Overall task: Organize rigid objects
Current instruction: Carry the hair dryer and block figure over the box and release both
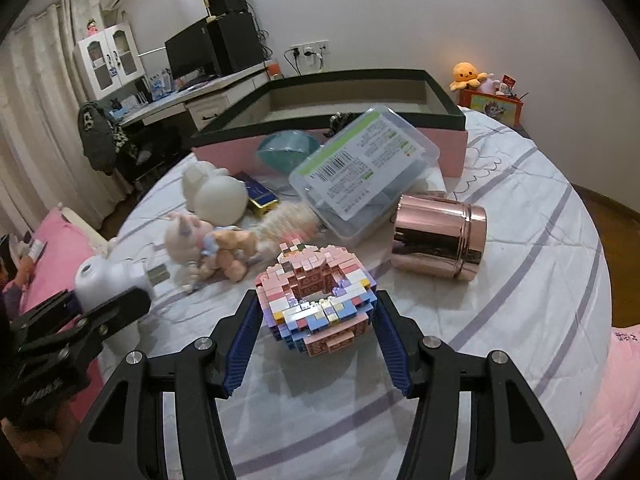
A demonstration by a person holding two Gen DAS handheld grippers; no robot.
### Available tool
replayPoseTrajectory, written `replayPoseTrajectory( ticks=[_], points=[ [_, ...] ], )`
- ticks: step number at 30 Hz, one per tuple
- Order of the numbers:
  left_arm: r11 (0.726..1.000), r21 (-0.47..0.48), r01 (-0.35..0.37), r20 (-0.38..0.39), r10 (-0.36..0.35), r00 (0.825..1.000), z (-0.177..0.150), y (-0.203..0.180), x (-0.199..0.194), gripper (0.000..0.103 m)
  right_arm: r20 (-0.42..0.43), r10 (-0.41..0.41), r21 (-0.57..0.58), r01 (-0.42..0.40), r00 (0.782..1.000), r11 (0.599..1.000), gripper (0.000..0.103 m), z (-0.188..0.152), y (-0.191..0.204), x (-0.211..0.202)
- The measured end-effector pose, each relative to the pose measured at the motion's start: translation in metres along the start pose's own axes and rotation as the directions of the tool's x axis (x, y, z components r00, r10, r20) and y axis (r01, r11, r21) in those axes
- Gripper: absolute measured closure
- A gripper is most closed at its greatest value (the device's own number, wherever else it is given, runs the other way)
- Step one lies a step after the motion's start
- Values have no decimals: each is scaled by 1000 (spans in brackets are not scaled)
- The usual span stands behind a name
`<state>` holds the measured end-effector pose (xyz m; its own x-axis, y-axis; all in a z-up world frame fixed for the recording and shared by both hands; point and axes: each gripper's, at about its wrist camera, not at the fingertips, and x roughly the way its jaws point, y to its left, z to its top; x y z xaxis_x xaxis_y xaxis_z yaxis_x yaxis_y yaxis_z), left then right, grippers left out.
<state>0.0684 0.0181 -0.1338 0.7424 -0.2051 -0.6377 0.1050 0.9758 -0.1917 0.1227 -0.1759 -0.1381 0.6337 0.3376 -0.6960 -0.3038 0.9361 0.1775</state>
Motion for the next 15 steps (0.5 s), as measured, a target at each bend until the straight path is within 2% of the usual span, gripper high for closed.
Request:
replayPoseTrajectory(
  ticks=[8, 15],
  points=[
    [999, 21, -45, 47, 44, 998, 18, -5, -15, 47, 58, 39, 1, -39, 998, 999, 46, 10, 2, -24],
    [996, 47, -69, 126, 63, 990, 60, -6, -22, 47, 129, 26, -39, -21, 991, 999, 46, 55, -1, -37]
  ],
)
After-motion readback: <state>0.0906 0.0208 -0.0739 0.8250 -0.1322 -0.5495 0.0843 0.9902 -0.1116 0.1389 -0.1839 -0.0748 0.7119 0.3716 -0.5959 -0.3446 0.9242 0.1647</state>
